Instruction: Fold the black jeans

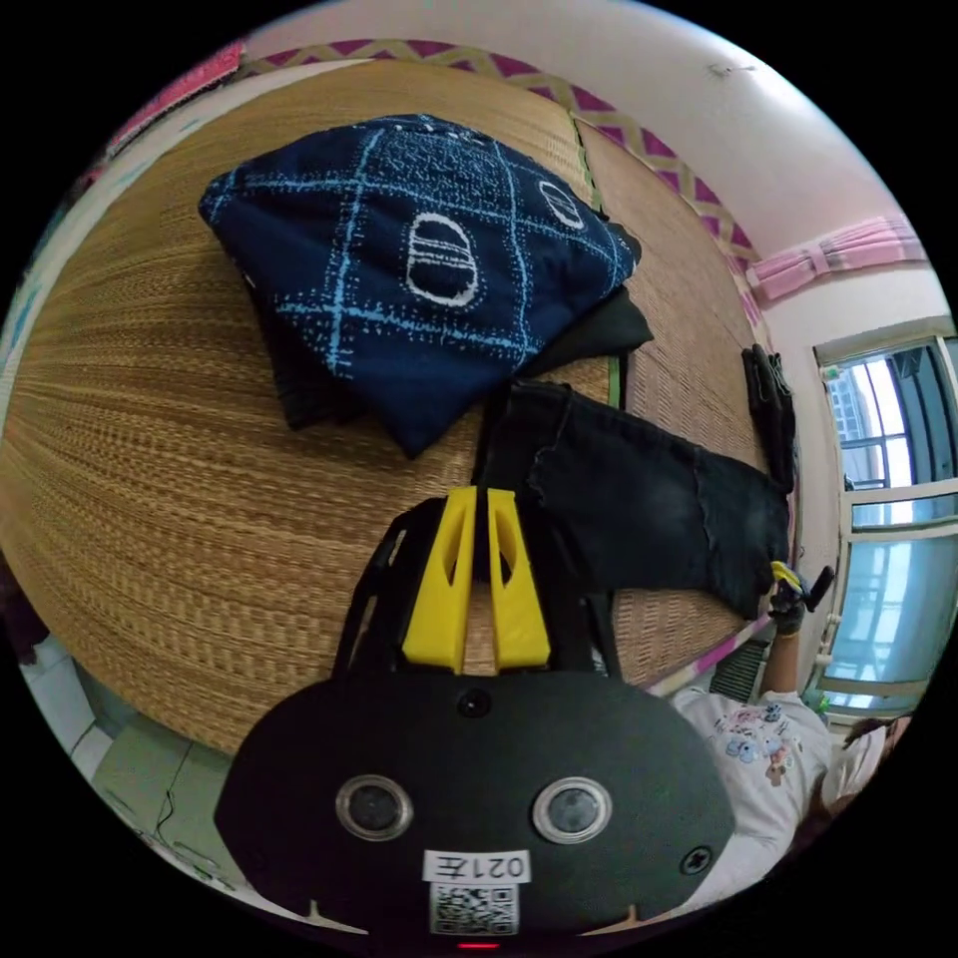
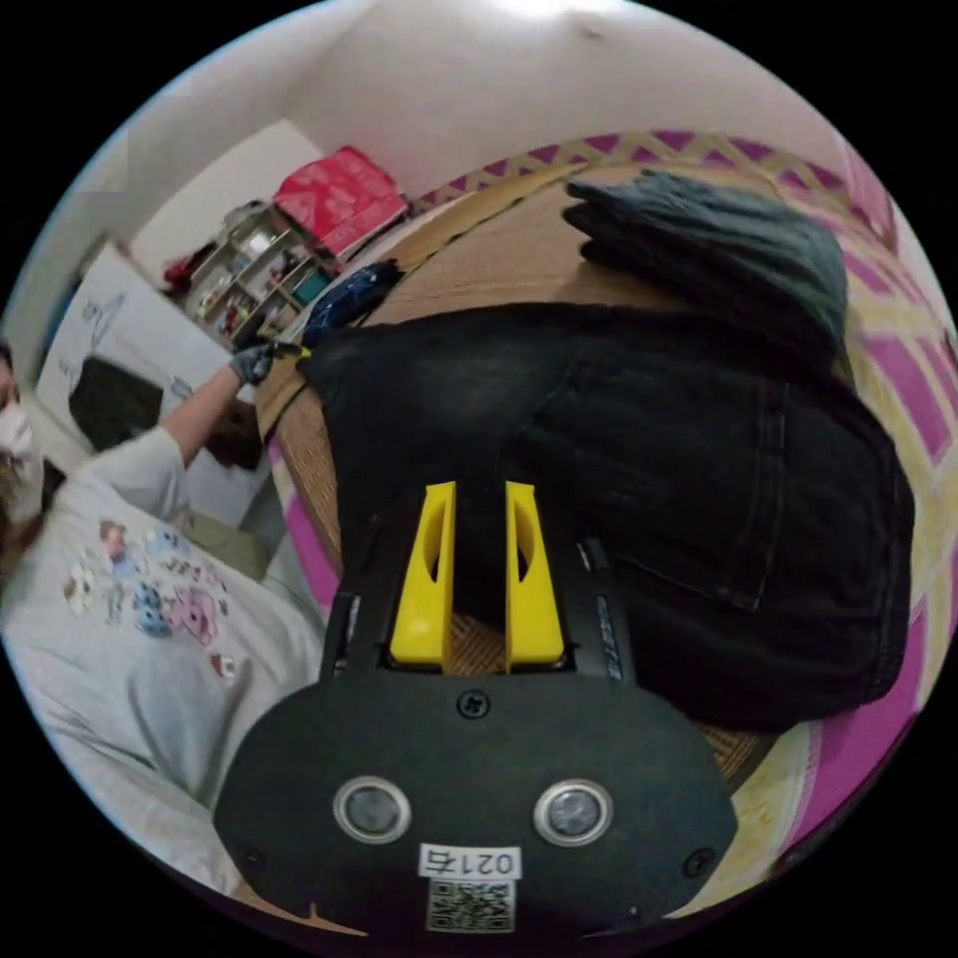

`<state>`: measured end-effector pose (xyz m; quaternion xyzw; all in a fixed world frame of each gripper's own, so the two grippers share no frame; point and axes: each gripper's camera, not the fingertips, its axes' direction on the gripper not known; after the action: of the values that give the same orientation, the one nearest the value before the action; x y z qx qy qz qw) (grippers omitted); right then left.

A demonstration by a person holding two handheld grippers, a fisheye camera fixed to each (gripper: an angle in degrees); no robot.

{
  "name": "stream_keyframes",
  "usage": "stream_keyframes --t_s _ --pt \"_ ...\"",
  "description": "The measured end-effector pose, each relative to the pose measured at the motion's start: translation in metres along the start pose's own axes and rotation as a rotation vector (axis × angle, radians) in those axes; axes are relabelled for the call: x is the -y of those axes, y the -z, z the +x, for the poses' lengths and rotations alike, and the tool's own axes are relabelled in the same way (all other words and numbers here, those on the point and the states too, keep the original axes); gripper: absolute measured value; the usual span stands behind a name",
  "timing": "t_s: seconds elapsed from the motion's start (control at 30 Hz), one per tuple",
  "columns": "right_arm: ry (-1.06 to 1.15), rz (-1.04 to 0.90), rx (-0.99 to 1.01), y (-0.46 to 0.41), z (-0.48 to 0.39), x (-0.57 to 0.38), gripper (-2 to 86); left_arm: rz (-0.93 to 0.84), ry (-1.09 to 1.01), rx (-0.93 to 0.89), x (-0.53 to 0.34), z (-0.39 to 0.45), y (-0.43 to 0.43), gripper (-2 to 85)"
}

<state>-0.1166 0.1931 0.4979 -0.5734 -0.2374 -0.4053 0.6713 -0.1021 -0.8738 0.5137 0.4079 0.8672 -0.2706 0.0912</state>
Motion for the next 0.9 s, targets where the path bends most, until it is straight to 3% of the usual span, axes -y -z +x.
stream_keyframes --t_s 0.1,0.17,0.2,0.33,0.47,0.53,0.57,0.77,0.9 --pt "0.233 -0.024 -0.073 -0.021 -0.050 -0.003 8.0 0.081 0.018 0.142 -0.008 -0.005 0.000 -0.9" --pt "0.288 -0.131 -0.161 -0.049 -0.070 -0.007 7.6 0.161 -0.009 0.208 -0.020 -0.007 0.000 -0.9" --pt "0.323 -0.088 -0.225 -0.050 -0.082 -0.014 7.0 0.189 -0.027 0.210 -0.024 -0.006 0.001 -0.9" --pt "0.296 -0.183 -0.306 -0.044 -0.105 -0.011 3.8 0.366 -0.157 0.034 -0.061 0.010 0.007 -0.5" --pt "0.356 -0.055 -0.279 -0.029 -0.148 -0.017 0.9 0.365 -0.189 -0.073 -0.098 0.034 -0.020 3.5" --pt "0.324 -0.240 -0.282 -0.059 -0.149 -0.020 0.2 0.363 -0.110 -0.080 -0.114 0.034 -0.037 4.5" --pt "0.308 -0.119 -0.288 -0.054 -0.152 -0.028 -0.1 0.398 -0.034 -0.109 -0.126 0.029 -0.046 4.8" --pt "0.196 -0.062 -0.259 -0.064 -0.147 -0.045 -0.6 0.489 0.287 -0.439 -0.159 -0.012 -0.096 12.0" --pt "0.167 -0.051 -0.245 -0.069 -0.143 -0.051 -0.6 0.518 0.331 -0.416 -0.158 -0.005 -0.121 12.7"
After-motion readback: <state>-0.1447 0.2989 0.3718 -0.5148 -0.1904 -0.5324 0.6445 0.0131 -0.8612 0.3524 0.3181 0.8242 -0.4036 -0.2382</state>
